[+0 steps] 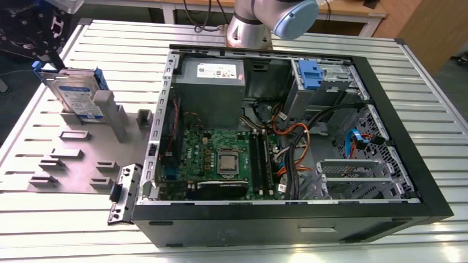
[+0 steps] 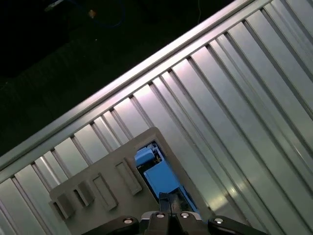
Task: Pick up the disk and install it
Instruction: 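Pick up the disk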
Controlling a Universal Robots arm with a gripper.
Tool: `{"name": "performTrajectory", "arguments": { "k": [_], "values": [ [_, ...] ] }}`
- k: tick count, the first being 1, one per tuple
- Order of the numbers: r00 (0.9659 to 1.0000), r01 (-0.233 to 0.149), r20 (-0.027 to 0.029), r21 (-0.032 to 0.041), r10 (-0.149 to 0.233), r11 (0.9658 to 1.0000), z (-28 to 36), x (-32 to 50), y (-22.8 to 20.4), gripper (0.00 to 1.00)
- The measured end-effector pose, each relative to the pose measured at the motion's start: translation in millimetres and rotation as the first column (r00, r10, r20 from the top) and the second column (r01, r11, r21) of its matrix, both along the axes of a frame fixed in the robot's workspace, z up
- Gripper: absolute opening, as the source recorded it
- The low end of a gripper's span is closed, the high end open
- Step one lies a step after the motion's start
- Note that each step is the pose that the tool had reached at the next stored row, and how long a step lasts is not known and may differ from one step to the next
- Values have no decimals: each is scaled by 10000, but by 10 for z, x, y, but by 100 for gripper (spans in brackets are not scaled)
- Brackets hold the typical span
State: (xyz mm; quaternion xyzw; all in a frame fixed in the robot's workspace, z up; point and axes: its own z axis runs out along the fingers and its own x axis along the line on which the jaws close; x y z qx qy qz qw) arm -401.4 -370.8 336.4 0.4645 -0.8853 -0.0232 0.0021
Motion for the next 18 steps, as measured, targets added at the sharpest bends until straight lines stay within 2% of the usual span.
{"name": "performTrajectory", "arguments": {
  "k": [4, 7, 11, 15, 18],
  "values": [
    [9989, -465, -1, 0, 465, 9989, -3, 0, 0, 11],
    [9962, -875, -1, 0, 875, 9962, -8, 0, 0, 11],
    [9898, -1427, -1, 0, 1427, 9898, -13, 0, 0, 11],
    [9808, -1951, -1, 0, 1951, 9808, -16, -1, 0, 11],
    [9771, -2128, 1, 0, 2128, 9771, -18, 0, 0, 11]
  ]
}}
